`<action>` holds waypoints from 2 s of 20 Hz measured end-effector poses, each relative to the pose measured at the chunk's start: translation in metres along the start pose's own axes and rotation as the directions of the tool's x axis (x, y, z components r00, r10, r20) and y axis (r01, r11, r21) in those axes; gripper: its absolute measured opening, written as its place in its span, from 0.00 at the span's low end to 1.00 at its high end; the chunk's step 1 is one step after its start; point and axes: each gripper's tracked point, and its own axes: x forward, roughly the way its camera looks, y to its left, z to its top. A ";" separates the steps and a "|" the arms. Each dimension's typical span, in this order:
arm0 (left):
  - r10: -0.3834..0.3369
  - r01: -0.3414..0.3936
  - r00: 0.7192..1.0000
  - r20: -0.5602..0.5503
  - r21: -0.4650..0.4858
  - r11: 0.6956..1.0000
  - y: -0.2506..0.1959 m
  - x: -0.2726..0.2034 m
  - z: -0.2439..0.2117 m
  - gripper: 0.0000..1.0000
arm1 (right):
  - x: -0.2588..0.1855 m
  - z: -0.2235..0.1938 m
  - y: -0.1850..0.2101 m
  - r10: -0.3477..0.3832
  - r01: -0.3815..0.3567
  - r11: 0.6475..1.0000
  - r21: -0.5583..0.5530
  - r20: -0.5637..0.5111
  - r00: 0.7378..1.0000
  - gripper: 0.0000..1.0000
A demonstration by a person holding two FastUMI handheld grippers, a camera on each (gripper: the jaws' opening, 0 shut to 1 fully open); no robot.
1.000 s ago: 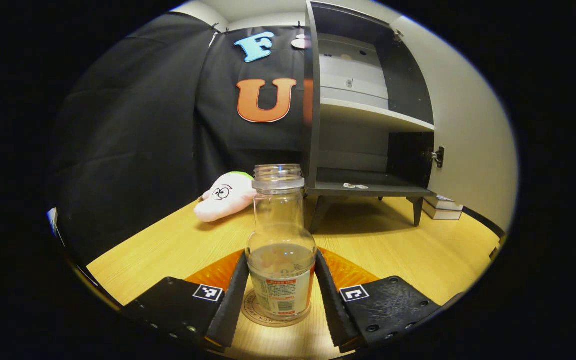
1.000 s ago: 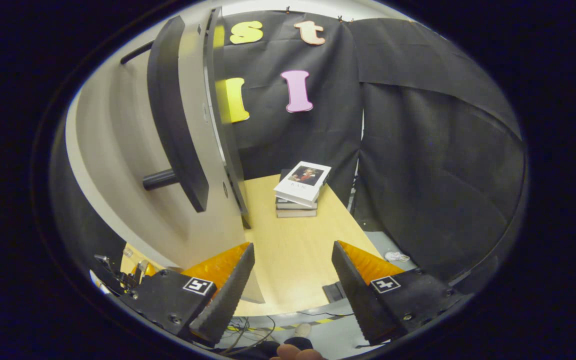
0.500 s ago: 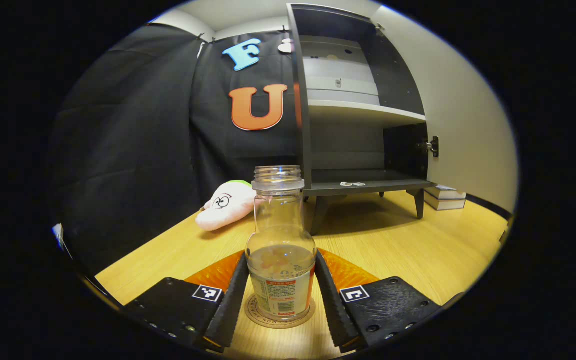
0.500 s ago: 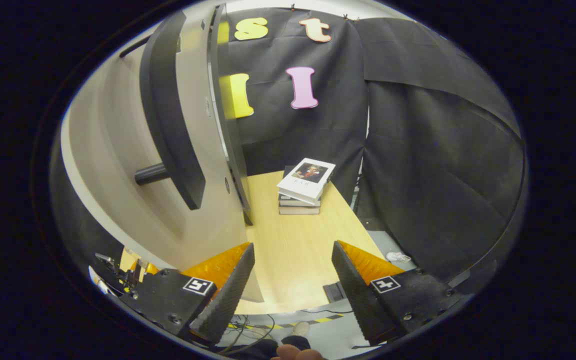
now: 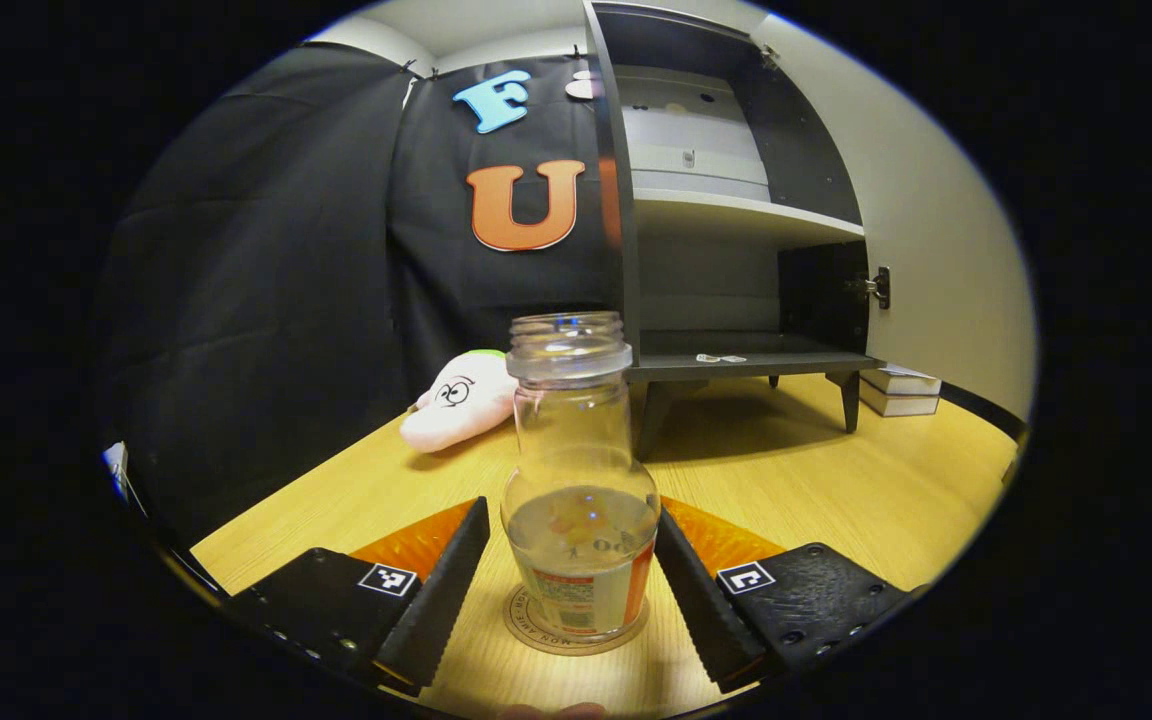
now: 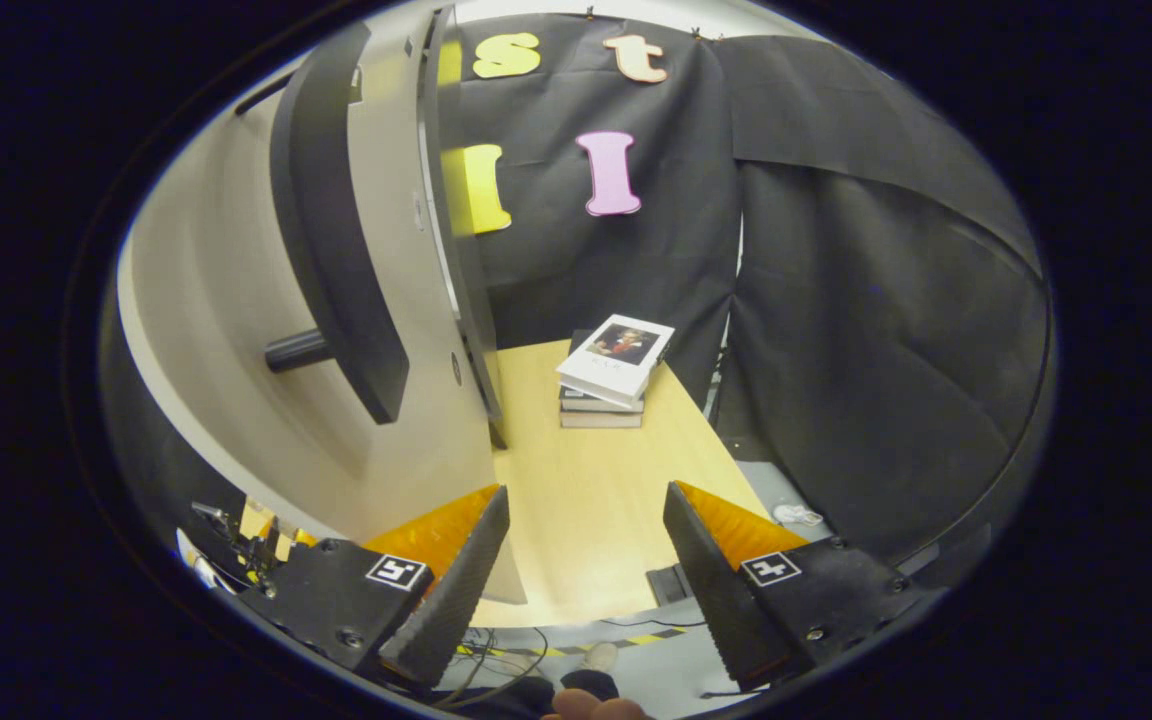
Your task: Open the cabinet door with the right hand, grasp the bottle in the cabinet with the left hand and place it on the coaster, then close the cabinet door with the right hand.
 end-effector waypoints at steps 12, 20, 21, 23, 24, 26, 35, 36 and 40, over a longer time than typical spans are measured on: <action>-0.042 0.038 0.997 0.067 0.056 0.998 -0.012 -0.030 0.056 0.95 | 0.007 0.001 0.005 0.080 -0.081 0.997 0.014 0.036 0.996 0.99; -0.076 0.067 0.988 0.132 0.074 0.995 -0.045 -0.064 0.156 0.96 | 0.018 0.009 0.011 0.175 -0.169 0.983 -0.067 0.106 0.979 0.99; -0.091 0.082 0.988 0.128 0.080 0.993 -0.056 -0.068 0.168 1.00 | 0.019 0.012 0.012 0.194 -0.182 0.978 -0.100 0.120 0.974 0.98; -0.104 0.093 0.985 0.139 0.087 0.992 -0.074 -0.077 0.197 0.96 | 0.020 0.017 0.015 0.236 -0.214 0.964 -0.159 0.133 0.963 0.98; -0.120 0.109 0.983 0.140 0.087 0.990 -0.086 -0.080 0.209 0.96 | 0.020 0.020 0.016 0.255 -0.226 0.956 -0.188 0.143 0.956 0.98; -0.107 0.093 0.984 0.142 0.100 0.991 -0.099 -0.089 0.232 0.96 | 0.016 0.032 0.020 0.306 -0.262 0.937 -0.232 0.180 0.935 0.98; -0.073 0.059 0.987 0.142 0.100 0.993 -0.137 -0.109 0.296 0.96 | -0.014 0.070 0.036 0.507 -0.429 0.854 -0.294 0.286 0.813 0.98; -0.085 0.073 0.987 0.137 0.092 0.993 -0.143 -0.109 0.297 0.96 | -0.020 0.072 0.036 0.507 -0.435 0.857 -0.277 0.300 0.808 0.93; -0.137 0.125 0.978 0.161 0.079 0.989 -0.153 -0.103 0.305 0.96 | -0.035 0.073 0.042 0.485 -0.426 0.874 -0.235 0.343 0.805 0.98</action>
